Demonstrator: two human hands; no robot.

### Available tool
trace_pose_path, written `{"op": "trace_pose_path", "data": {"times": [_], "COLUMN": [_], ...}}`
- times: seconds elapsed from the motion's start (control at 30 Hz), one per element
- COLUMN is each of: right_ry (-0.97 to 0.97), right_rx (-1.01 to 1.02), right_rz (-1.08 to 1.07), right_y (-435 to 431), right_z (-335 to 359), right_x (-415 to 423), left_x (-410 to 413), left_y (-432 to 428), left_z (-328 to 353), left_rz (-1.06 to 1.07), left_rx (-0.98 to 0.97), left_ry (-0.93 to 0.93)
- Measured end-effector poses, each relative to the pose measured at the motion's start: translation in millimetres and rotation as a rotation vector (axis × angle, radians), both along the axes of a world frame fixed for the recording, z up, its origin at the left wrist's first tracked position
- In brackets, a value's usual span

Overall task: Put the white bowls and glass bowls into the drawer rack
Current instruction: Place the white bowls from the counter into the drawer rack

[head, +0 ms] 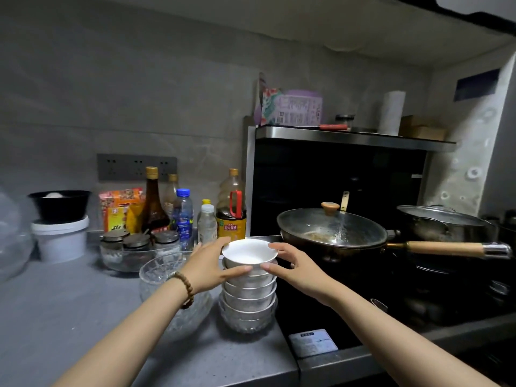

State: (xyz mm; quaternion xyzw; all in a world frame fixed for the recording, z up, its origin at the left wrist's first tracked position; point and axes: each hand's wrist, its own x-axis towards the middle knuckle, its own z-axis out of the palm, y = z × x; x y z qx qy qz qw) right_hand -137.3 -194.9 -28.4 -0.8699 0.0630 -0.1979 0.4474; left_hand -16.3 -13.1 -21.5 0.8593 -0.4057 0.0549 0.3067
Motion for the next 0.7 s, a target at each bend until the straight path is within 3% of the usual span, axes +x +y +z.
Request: {"op": "trace_pose_path", "data": {"times": [0.23, 0.4, 0.57, 0.7], "right_ry": [-0.101, -0.265, -0.386, -0.370], "right_rx": [-0.025, 0.029, 0.053, -0.094], "right_rz": [-0.052, -0.111, -0.032, -0.089], "right_y": [0, 7, 13, -1], "right_z": [-6, 7, 32, 33], "right_x": [6, 1, -26, -65], "left_x": [5, -6, -37, -71], "left_y": [-3, -7, -28, -50], "left_z": [-4, 7, 22, 25], "left_rz": [0.023, -0.036, -0.161, -0.193], "left_rx": [-0.048, -0.357, -0.784, -0.840], "left_ry": [-0.029, 0.059, 0.341, 0.480]}}
